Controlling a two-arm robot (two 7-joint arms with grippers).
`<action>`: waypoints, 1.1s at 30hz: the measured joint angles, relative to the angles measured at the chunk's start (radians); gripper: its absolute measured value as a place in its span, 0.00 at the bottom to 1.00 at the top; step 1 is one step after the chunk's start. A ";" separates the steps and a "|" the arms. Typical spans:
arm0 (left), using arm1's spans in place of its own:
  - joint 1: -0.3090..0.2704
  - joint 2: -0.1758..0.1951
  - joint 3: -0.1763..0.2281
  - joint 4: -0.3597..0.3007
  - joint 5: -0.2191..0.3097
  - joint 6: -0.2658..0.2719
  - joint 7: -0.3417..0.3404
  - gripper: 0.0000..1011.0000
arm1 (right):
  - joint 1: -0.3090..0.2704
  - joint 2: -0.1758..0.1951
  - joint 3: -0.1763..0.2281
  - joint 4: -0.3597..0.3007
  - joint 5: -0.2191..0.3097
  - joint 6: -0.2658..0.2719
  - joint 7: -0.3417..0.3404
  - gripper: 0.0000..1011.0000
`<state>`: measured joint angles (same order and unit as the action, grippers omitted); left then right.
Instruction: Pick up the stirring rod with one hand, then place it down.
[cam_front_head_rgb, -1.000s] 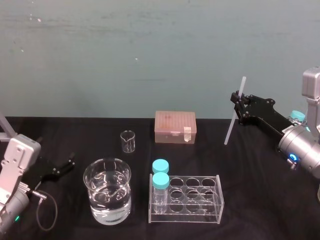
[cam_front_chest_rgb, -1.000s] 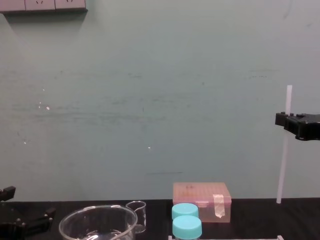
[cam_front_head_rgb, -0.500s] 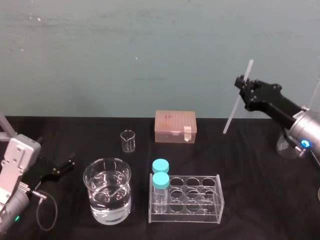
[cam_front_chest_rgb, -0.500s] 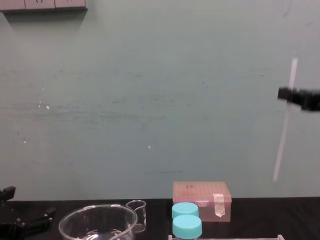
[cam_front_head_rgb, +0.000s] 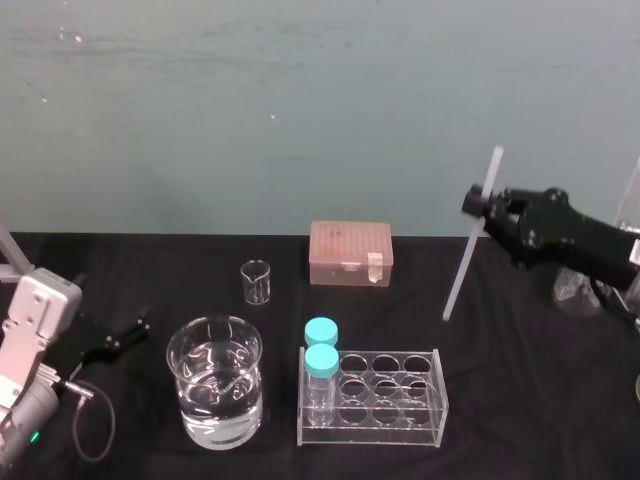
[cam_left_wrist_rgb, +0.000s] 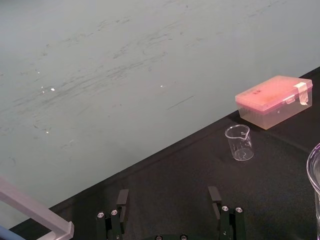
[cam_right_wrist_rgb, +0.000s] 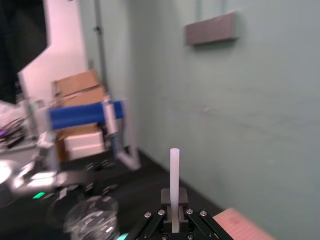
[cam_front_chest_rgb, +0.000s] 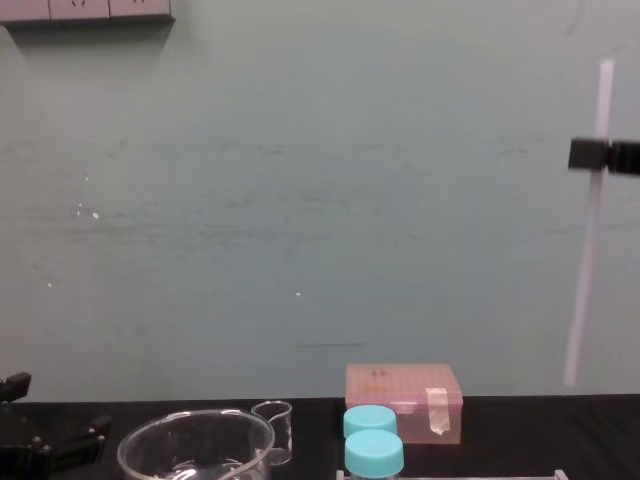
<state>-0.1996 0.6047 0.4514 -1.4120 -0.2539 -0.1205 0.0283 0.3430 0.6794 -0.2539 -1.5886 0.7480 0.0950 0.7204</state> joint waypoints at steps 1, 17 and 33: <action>0.000 0.000 0.000 0.000 0.000 0.000 0.000 0.99 | -0.002 0.016 -0.011 0.000 0.007 0.001 0.032 0.07; 0.000 0.000 0.000 0.000 0.000 0.000 0.000 0.99 | 0.008 0.052 -0.114 0.063 0.025 -0.022 0.149 0.07; 0.000 0.000 0.000 0.000 0.000 0.000 0.000 0.99 | 0.031 0.035 -0.184 0.120 0.011 -0.086 0.159 0.07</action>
<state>-0.1995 0.6047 0.4514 -1.4120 -0.2539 -0.1205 0.0283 0.3738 0.7149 -0.4375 -1.4686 0.7589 0.0091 0.8794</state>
